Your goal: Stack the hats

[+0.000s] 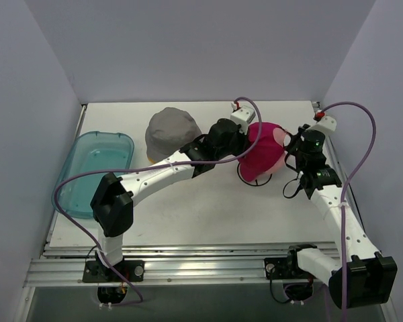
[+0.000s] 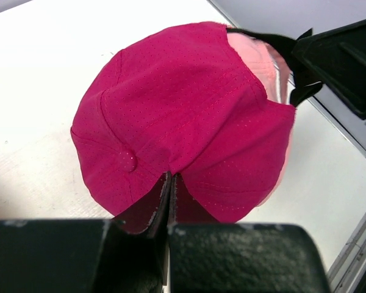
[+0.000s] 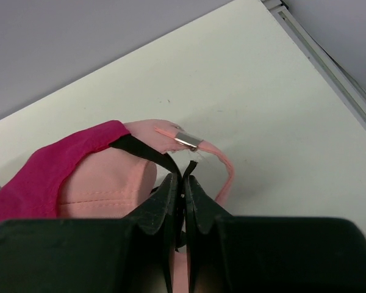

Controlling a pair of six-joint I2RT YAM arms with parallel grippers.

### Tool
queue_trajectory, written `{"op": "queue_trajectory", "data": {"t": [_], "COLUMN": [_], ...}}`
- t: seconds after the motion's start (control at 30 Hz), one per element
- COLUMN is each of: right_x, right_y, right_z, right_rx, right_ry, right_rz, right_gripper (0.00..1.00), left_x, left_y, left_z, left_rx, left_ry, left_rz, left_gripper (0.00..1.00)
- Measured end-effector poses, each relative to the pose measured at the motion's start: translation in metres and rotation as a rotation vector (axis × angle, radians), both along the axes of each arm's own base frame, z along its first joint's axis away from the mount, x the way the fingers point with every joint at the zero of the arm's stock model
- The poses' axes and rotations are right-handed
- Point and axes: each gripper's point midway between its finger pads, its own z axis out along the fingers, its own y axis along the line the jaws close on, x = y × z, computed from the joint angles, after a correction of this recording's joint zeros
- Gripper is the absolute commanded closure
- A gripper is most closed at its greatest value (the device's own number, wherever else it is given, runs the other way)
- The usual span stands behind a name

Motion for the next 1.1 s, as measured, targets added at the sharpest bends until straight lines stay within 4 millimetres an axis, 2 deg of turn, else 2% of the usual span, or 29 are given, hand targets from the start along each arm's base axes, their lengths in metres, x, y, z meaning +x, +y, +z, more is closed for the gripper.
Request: {"op": "queue_trajectory", "data": {"t": [0.13, 0.17, 0.27, 0.47, 0.7, 0.87, 1.03, 1.1], "right_x": [-0.004, -0.005, -0.006, -0.010, -0.012, -0.012, -0.012, -0.011], "right_y": [-0.012, -0.013, -0.015, -0.016, -0.017, -0.023, -0.024, -0.025], "right_z": [-0.016, -0.018, -0.023, -0.040, -0.058, -0.059, -0.061, -0.062], "right_rx": [0.011, 0.013, 0.022, 0.051, 0.082, 0.098, 0.110, 0.113], "right_ry": [0.036, 0.043, 0.049, 0.069, 0.082, 0.075, 0.071, 0.069], "right_rz": [-0.042, -0.047, -0.061, -0.078, -0.096, -0.121, -0.131, -0.133], "right_gripper": [1.00, 1.00, 1.00, 1.00, 1.00, 1.00, 0.95, 0.91], "left_x": [-0.003, -0.003, -0.003, -0.005, -0.009, -0.013, -0.019, -0.027], "left_y": [-0.005, -0.006, -0.006, -0.004, 0.000, 0.007, 0.007, 0.009], "left_z": [0.003, 0.004, 0.000, -0.011, -0.003, -0.008, -0.018, -0.027], "left_rx": [-0.019, -0.029, -0.042, -0.039, -0.058, -0.054, -0.065, -0.062], "left_ry": [-0.001, -0.006, -0.006, 0.010, 0.002, 0.011, 0.025, 0.027], "left_rz": [-0.022, -0.023, -0.023, -0.020, -0.019, -0.016, -0.018, -0.022], "left_gripper": [0.81, 0.72, 0.65, 0.61, 0.56, 0.48, 0.40, 0.38]}}
